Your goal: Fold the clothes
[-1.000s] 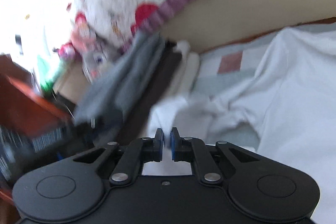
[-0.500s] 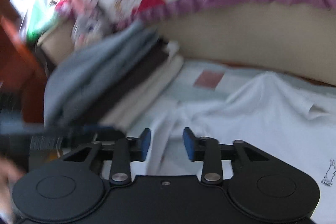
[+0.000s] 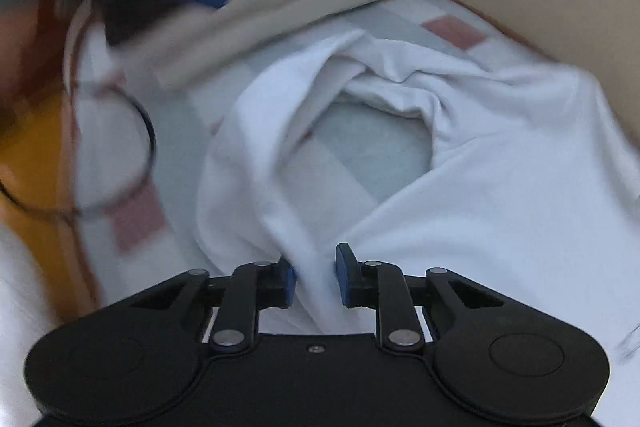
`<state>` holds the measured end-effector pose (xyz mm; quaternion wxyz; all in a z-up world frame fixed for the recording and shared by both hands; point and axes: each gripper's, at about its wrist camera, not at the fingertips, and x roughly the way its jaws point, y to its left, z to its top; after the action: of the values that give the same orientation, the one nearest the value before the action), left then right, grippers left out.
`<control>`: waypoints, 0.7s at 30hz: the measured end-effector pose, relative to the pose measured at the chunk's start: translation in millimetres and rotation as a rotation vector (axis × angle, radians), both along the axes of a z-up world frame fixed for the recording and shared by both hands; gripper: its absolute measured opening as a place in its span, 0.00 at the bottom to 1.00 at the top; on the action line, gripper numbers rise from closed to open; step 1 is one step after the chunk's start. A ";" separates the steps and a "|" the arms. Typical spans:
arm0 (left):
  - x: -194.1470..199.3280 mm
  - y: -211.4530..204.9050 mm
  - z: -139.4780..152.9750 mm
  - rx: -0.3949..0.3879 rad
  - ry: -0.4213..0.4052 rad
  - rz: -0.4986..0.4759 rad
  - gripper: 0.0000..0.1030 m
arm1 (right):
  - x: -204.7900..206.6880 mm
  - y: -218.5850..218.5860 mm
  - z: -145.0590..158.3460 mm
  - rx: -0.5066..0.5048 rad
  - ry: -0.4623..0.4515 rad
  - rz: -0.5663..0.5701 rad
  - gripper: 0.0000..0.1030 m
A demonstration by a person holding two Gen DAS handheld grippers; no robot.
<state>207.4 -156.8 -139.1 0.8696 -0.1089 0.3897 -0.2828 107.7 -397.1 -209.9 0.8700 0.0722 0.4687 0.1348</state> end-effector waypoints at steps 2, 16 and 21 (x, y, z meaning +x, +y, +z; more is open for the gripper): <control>-0.9 3.9 4.4 -0.042 -0.038 -0.026 0.49 | 0.4 -19.3 13.6 0.148 -0.026 -0.039 0.05; -60.0 -43.7 33.0 -0.005 -0.338 -0.454 0.78 | -11.6 -117.6 20.7 0.795 0.072 -0.513 0.05; -68.4 -70.6 27.9 0.063 -0.293 -0.508 0.78 | -23.5 -117.5 26.0 1.041 0.031 -0.534 0.05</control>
<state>139.0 -227.4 -111.1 0.8209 0.0612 0.2834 -0.4920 84.2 -514.6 -183.9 0.7169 0.6078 0.3188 0.1224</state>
